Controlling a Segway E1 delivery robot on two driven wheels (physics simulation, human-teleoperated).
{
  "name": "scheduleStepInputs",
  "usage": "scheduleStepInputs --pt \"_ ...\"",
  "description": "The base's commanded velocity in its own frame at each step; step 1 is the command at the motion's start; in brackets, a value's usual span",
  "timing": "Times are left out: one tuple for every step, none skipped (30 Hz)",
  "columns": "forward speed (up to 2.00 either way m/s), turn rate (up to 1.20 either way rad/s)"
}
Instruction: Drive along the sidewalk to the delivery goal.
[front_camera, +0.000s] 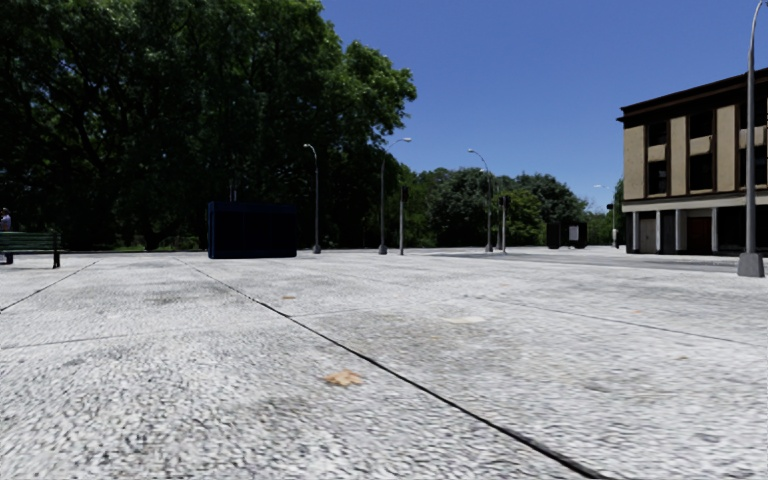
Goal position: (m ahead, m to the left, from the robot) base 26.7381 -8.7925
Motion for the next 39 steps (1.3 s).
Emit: scheduleStepInputs --pt "1.93 0.24" --pt "1.93 0.24" --pt "1.94 0.24" --pt "1.94 0.24" --pt "1.94 0.24" --pt "1.96 0.24" --pt "1.97 0.24" --pt "1.97 0.24" --pt "1.97 0.24" --pt "1.97 0.24" --pt "1.97 0.24" --pt "1.97 0.24" --pt "1.97 0.24" --pt "1.97 0.24" --pt "1.97 0.24" --pt "1.97 0.24" --pt "1.97 0.24" --pt "1.97 0.24" --pt "1.97 0.24" --pt "1.97 0.24" --pt "1.97 0.24" --pt "1.97 0.24" --pt "1.97 0.24" --pt "1.97 0.24" --pt "1.97 0.24" --pt "1.97 0.24" --pt "1.97 0.24" --pt "1.97 0.24" --pt "1.97 0.24" --pt "1.97 0.24" --pt "1.97 0.24" --pt "1.97 0.24" --pt "1.97 0.24" --pt "1.97 0.24" --pt "1.98 0.24" --pt "1.98 0.24" --pt "2.0 0.24" --pt "2.0 0.24" --pt "2.0 0.24"
